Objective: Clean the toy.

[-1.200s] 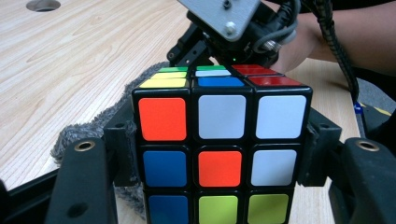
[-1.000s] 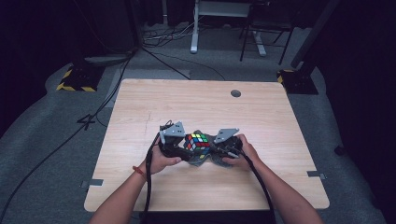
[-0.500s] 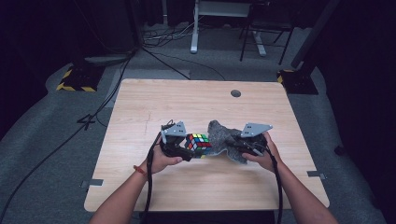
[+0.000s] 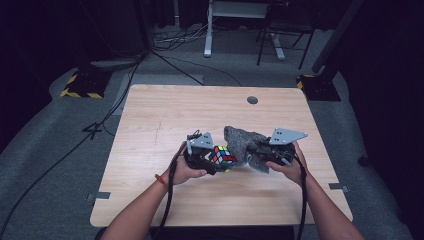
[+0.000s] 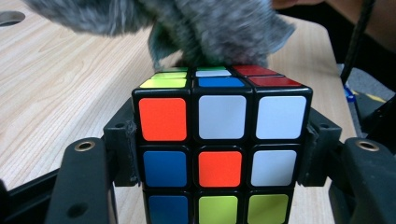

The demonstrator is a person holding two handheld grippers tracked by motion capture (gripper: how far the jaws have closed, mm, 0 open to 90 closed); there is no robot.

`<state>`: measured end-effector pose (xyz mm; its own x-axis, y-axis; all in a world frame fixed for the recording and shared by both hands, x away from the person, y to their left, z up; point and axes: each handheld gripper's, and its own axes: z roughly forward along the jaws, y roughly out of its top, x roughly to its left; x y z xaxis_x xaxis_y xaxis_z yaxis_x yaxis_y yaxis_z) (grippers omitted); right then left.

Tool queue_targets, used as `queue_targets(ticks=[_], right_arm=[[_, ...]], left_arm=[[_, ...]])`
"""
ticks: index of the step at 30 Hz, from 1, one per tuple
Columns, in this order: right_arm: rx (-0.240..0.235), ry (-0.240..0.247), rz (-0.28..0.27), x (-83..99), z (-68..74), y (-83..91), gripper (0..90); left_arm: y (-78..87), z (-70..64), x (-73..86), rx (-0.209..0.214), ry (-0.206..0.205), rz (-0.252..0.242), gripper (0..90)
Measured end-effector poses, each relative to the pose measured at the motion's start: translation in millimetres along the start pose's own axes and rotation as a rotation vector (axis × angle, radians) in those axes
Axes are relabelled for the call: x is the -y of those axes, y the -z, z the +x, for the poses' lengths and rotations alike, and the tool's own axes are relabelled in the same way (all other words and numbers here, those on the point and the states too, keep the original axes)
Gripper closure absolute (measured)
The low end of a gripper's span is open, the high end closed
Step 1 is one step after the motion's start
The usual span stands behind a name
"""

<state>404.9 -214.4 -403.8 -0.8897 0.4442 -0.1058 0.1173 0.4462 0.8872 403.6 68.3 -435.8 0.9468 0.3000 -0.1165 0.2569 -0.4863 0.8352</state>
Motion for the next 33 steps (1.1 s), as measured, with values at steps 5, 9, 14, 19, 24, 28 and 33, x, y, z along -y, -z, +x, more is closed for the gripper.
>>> queue_targets(ticks=[5,9,14,19,24,28,33], right_arm=[[-0.057,0.006,-0.01,-5.4,8.6,-3.6,75.3],[-0.105,-0.011,-0.027,-8.8,14.1,-9.2,75.2],[-0.099,-0.026,-0.031,-9.3,16.6,-14.5,75.0],[-0.047,-0.009,0.031,-5.1,12.3,-17.8,75.1],[0.025,0.0,0.104,4.9,2.3,-18.9,75.1],[0.045,-0.008,0.114,8.9,-2.5,-17.7,75.1],[0.011,-0.006,0.067,1.1,5.0,-15.0,75.1]], left_arm=[[-6.7,-3.4,-2.1,-0.015,-0.024,0.017,33.6],[-11.8,-6.6,-2.6,-0.017,-0.041,0.031,33.6],[-10.7,-9.7,-4.4,-0.028,-0.063,0.022,33.6],[-10.9,-11.8,-4.5,-0.032,-0.077,0.024,33.7],[-4.7,-12.6,-6.6,-0.016,-0.078,-0.02,33.7],[-2.7,-12.2,-6.8,-0.012,-0.072,-0.031,33.7],[-7.4,-9.7,-6.3,-0.016,-0.069,-0.017,33.7]])
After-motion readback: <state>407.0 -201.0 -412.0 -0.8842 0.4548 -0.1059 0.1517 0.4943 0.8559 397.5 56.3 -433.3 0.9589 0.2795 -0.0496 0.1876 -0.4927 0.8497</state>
